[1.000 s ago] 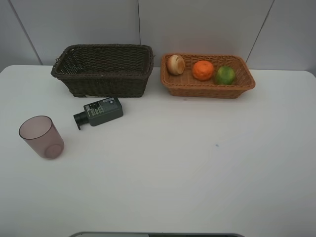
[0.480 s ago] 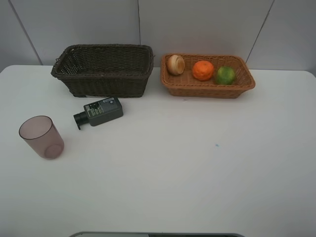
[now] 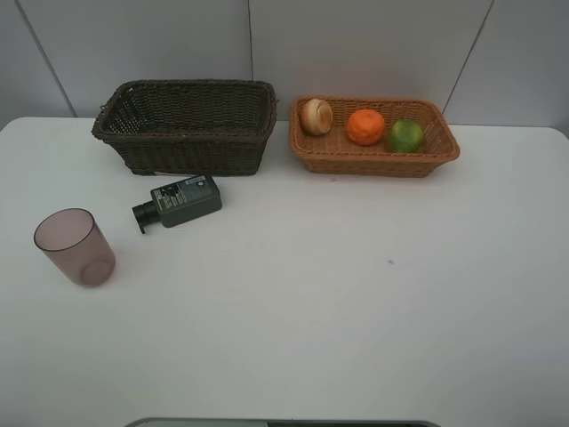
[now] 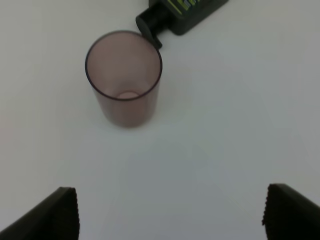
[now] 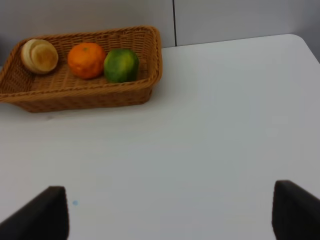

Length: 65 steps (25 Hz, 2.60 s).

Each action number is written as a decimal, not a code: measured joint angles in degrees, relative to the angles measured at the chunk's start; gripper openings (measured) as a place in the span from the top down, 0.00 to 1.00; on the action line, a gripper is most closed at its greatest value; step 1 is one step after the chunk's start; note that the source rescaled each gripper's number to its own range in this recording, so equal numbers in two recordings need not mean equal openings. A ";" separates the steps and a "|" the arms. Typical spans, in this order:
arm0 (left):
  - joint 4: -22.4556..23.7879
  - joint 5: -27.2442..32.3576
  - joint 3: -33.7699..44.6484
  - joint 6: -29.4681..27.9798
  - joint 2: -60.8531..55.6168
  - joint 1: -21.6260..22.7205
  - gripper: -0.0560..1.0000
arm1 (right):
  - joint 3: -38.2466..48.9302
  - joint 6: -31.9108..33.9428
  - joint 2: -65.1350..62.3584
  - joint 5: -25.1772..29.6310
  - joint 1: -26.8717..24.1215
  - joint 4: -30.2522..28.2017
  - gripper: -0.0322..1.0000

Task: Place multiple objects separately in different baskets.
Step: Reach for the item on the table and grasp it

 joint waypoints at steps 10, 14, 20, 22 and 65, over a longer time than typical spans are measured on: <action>3.13 -2.11 -9.87 0.06 20.75 -4.45 0.01 | 0.00 0.00 0.00 0.00 0.00 0.00 0.24; 5.68 -2.11 -12.48 -0.02 29.11 -8.10 0.01 | 0.00 0.00 0.00 0.00 0.00 0.00 0.24; 11.02 -2.11 -13.27 -3.81 39.09 -12.57 0.01 | 0.00 0.00 0.00 0.00 0.00 0.00 0.24; 14.41 -2.11 -13.27 -7.58 41.78 -12.57 0.01 | 0.00 0.00 0.00 0.00 0.00 0.00 0.24; 15.01 -24.22 -13.21 -13.22 64.54 -2.94 0.01 | 0.00 -0.05 0.00 0.00 0.00 0.02 0.24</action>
